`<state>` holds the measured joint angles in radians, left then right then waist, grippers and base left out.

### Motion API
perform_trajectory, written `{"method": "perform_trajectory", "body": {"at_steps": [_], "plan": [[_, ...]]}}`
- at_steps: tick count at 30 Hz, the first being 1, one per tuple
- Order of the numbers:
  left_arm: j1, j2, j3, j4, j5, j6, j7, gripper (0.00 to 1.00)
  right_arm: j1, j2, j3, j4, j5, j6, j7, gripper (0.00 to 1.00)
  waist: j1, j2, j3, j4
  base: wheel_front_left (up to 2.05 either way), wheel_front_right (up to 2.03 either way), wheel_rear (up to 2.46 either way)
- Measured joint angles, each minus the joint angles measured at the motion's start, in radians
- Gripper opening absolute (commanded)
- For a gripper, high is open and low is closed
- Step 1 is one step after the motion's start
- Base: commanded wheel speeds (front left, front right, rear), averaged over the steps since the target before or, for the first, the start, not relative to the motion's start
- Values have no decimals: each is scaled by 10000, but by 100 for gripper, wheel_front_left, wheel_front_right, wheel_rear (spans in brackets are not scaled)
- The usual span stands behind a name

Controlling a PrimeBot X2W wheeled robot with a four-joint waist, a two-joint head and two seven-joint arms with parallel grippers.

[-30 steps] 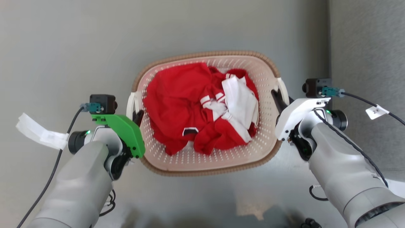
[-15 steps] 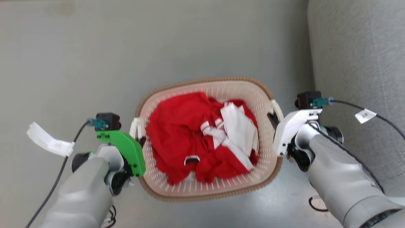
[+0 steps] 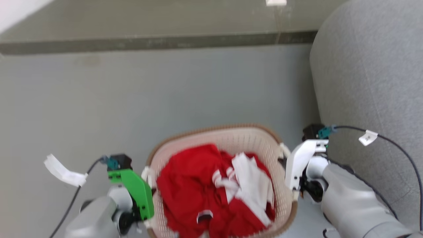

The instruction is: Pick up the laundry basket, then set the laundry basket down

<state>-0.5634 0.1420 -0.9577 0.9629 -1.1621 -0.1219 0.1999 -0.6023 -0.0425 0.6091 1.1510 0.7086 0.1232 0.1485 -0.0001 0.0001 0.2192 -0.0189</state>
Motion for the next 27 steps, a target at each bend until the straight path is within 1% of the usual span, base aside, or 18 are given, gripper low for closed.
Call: {"method": "perform_trajectory", "body": {"at_steps": [6,13,14,20,27], "plan": [[409,-38,-150,150,-161,-2,571,0,354,40,136,111,328,0,639,0,0,-1,-799,-5,0,0,0],[418,-36,-167,217,-362,-2,880,0,366,36,257,113,407,0,918,0,0,-1,-1379,-33,0,0,0],[418,-36,-201,251,-479,-2,1053,0,367,38,282,128,408,0,1007,0,0,-1,-1496,-48,0,0,0],[419,-38,-263,272,-587,-2,1333,0,370,46,355,230,512,0,1210,0,0,-1,-1606,-90,0,0,0],[419,-35,-286,280,-642,-2,1361,0,369,40,443,236,623,0,1254,0,0,-1,-1610,-103,0,0,0]]}}
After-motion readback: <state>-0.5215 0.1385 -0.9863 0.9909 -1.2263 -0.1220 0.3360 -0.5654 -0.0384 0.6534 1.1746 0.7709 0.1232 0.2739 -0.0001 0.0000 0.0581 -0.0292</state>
